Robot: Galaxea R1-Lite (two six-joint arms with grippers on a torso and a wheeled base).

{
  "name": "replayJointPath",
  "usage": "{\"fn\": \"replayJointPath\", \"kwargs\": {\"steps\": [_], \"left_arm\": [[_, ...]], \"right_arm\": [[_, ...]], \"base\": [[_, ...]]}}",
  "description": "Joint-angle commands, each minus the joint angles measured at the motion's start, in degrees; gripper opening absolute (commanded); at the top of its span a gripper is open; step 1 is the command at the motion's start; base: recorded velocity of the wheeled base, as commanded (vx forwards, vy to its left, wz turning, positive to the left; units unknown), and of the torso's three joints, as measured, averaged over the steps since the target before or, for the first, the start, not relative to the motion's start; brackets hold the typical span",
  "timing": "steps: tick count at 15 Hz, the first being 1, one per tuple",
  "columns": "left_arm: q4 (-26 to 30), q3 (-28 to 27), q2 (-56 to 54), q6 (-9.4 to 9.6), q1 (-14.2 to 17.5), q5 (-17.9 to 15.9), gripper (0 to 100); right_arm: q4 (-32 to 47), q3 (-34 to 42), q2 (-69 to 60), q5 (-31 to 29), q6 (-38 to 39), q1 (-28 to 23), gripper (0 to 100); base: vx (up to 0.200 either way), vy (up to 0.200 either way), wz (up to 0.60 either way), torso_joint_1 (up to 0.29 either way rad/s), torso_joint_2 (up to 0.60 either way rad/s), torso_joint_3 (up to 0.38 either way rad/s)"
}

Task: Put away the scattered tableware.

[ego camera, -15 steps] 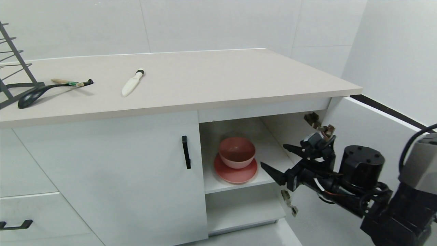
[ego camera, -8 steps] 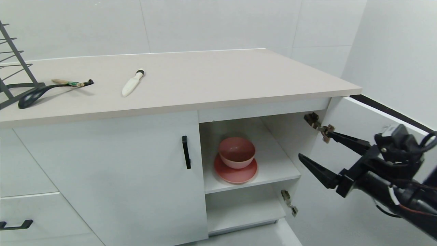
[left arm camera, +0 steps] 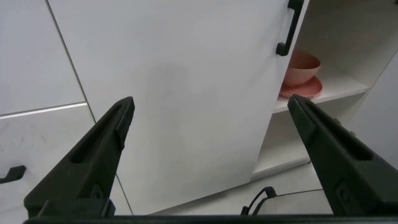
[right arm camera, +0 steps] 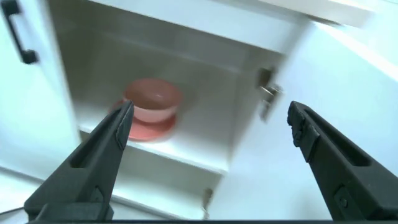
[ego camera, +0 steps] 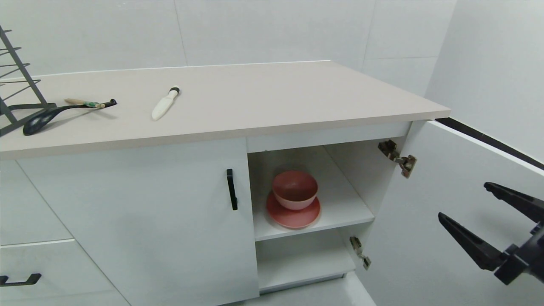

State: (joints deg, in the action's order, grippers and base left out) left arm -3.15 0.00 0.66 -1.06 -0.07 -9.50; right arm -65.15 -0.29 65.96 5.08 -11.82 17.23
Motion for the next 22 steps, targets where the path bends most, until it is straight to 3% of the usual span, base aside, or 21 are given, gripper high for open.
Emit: {"fn": "replayJointPath", "kwargs": {"steps": [1, 2, 3, 4, 5, 6, 9, 12, 17, 19, 22], "left_arm": [[0.0, 0.0, -0.6, 0.09, 0.1, 0.1, 100], [0.0, 0.0, -0.6, 0.45, 0.1, 0.4, 100], [0.0, 0.0, -0.7, 0.62, 0.1, 4.0, 100], [1.9, 0.0, -0.7, 0.88, 0.1, 10.9, 100], [2.5, 0.0, -0.7, 0.09, 0.1, 11.6, 100], [2.4, 0.0, -0.7, -1.22, 0.1, 11.3, 100], [2.9, 0.0, -0.7, -0.26, 0.1, 10.7, 100], [2.9, 0.0, -0.7, -0.26, 0.1, 10.6, 100], [2.9, 0.0, -0.7, -0.26, 0.1, 10.6, 100], [2.9, 0.0, -0.7, 0.01, 0.1, 10.6, 100], [2.9, 0.0, -0.7, 0.45, 0.1, 10.5, 100]], "right_arm": [[8.5, 0.3, -14.0, 0.0, 0.0, -5.4, 100], [13.4, 0.3, -18.1, 0.0, 0.2, -6.6, 100], [19.6, 0.3, -23.8, 0.0, 0.5, -9.1, 100], [25.7, 0.3, -29.3, 0.5, 0.5, -11.6, 100], [28.8, 0.2, -32.7, 0.7, 0.5, -12.6, 100], [34.4, 0.1, -39.4, 2.6, 0.3, -14.4, 100], [42.6, -0.4, -48.5, 4.3, 0.4, -18.5, 100], [43.3, -0.1, -51.9, 4.4, 2.2, -19.2, 100], [54.3, 0.1, -61.7, 4.1, 3.0, -19.9, 100], [56.6, 0.2, -61.7, 4.1, 8.6, -19.8, 100], [62.1, 0.0, -61.7, 4.8, 10.3, -19.8, 100]], "base": [[0.0, 0.0, 0.0, 0.0, 0.0, 0.0], [0.0, 0.0, 0.0, 0.0, 0.0, 0.0], [0.0, 0.0, 0.0, 0.0, 0.0, 0.0], [0.0, 0.0, 0.0, 0.0, 0.0, 0.0], [0.0, 0.0, 0.0, 0.0, 0.0, 0.0], [0.0, 0.0, 0.0, 0.0, 0.0, 0.0], [0.0, 0.0, 0.0, 0.0, 0.0, 0.0], [0.0, 0.0, 0.0, 0.0, 0.0, 0.0], [0.0, 0.0, 0.0, 0.0, 0.0, 0.0], [0.0, 0.0, 0.0, 0.0, 0.0, 0.0], [0.0, 0.0, 0.0, 0.0, 0.0, 0.0]]}}
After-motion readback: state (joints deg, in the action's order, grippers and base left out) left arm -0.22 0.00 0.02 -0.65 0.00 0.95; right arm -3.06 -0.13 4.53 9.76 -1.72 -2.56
